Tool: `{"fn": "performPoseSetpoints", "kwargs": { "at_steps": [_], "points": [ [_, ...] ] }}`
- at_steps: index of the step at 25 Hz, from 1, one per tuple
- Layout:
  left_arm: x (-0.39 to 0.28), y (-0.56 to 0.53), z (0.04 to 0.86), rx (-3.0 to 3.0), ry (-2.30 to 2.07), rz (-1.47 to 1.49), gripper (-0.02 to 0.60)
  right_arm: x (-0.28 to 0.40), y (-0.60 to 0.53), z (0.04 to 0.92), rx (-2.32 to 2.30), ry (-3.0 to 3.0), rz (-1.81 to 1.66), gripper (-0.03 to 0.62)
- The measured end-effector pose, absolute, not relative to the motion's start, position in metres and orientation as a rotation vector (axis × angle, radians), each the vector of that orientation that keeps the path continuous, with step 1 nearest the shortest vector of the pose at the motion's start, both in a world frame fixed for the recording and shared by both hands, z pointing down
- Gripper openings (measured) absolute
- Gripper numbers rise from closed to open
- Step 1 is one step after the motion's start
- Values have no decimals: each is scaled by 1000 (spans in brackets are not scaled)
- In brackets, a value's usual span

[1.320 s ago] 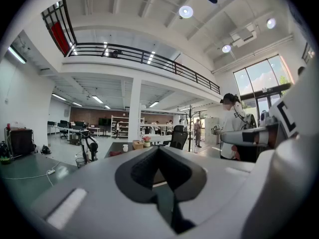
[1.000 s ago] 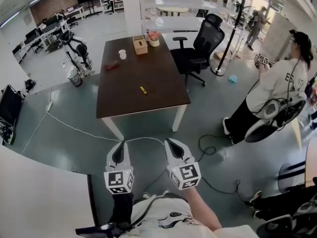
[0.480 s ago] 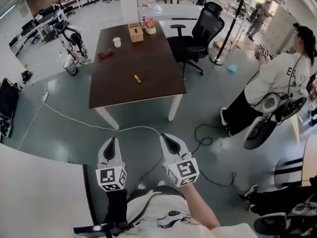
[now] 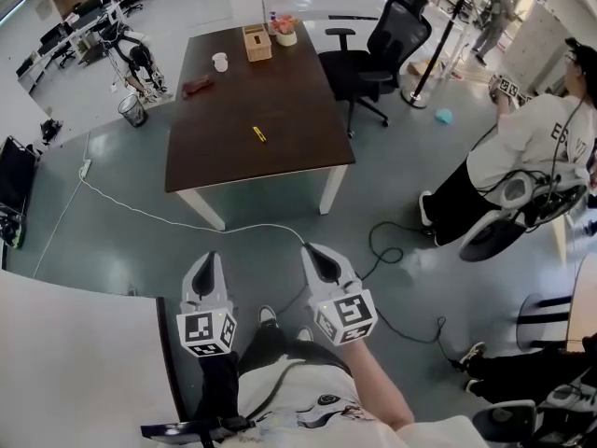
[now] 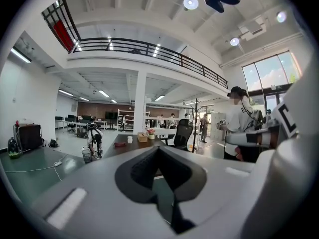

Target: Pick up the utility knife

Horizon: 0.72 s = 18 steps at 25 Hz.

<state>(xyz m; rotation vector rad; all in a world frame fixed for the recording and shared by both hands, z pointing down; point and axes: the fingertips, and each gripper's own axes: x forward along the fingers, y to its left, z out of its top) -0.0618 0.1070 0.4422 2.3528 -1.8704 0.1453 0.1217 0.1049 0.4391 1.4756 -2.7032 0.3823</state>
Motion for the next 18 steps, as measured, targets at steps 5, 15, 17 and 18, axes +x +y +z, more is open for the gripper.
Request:
{"fn": "performPoseSetpoints", "kwargs": {
  "at_steps": [5,15,17,18],
  "points": [
    [-73,69,439,2344,-1845,101,-3,107,73,439,1487,-2699,376,2],
    [-84,-38,453,2402,-1658,160,-3,78,-25,428,1564,-2648,336,2],
    [-91,-52,461,2387,-1632,186,-3,70,-40,433,1565,-2634,352,2],
    [-93,-59,465,2381,-1623,197,-3,66,-46,435,1568,-2626,361,2]
  ]
}}
